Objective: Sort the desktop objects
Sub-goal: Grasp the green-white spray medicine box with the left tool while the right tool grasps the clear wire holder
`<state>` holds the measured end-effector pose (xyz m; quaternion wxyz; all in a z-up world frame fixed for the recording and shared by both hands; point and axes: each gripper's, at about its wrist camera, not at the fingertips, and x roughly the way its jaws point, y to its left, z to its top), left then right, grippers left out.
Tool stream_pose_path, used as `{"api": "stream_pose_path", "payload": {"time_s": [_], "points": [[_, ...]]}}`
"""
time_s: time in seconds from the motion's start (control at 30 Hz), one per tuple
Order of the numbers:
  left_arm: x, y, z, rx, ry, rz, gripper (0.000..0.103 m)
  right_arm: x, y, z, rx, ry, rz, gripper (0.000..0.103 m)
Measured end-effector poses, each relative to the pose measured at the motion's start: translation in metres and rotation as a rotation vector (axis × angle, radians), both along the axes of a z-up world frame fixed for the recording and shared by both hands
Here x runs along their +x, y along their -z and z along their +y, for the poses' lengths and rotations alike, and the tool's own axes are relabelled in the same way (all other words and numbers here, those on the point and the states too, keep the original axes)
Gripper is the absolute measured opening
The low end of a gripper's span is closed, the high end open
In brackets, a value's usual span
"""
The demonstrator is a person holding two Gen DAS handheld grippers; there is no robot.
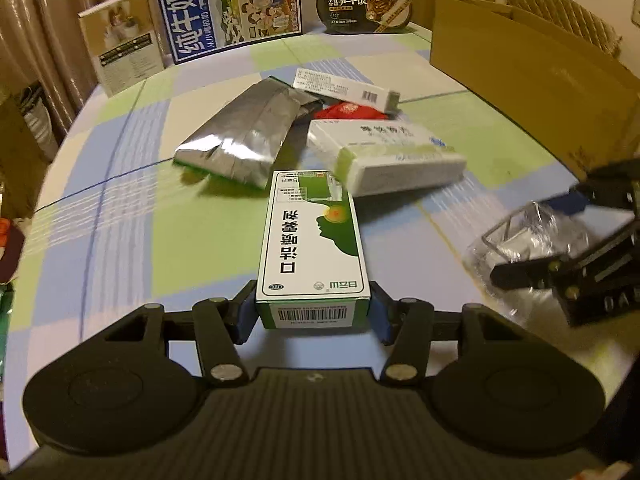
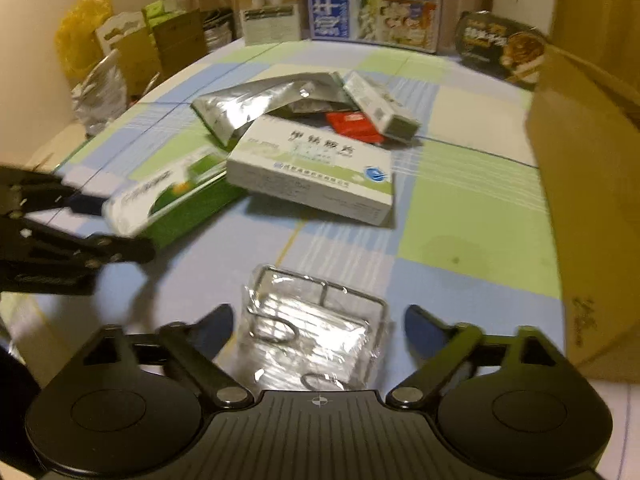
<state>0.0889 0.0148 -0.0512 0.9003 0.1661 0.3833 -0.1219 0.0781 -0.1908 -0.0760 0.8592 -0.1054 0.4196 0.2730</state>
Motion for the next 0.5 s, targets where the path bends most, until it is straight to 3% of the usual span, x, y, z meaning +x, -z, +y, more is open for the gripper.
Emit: {"api": "stream_pose_path", "payload": {"time_s": [0.07,0.13,0.23,0.5], "points": [[-0.012,0.001,0.006,-0.030,-0.022,0.010,0.052,-0.006,-0.001,-0.003,0.027,0.053,-0.001,0.094],[-0.018,0.000,0.010,-0.061,-0.037,0.016,0.060,-0.011,0.000,-0.006,0.055,0.119,0.009,0.094],[-0.022,-0.004,0.011,-0.071,-0.032,-0.018,0.064,-0.015,-0.002,-0.007,0.070,0.182,-0.013,0.094],[-0.005,-0.003,0.015,-0.115,-0.058,-0.013,0.067,-0.014,-0.002,0.006,0.075,0.199,-0.068,0.094]]}}
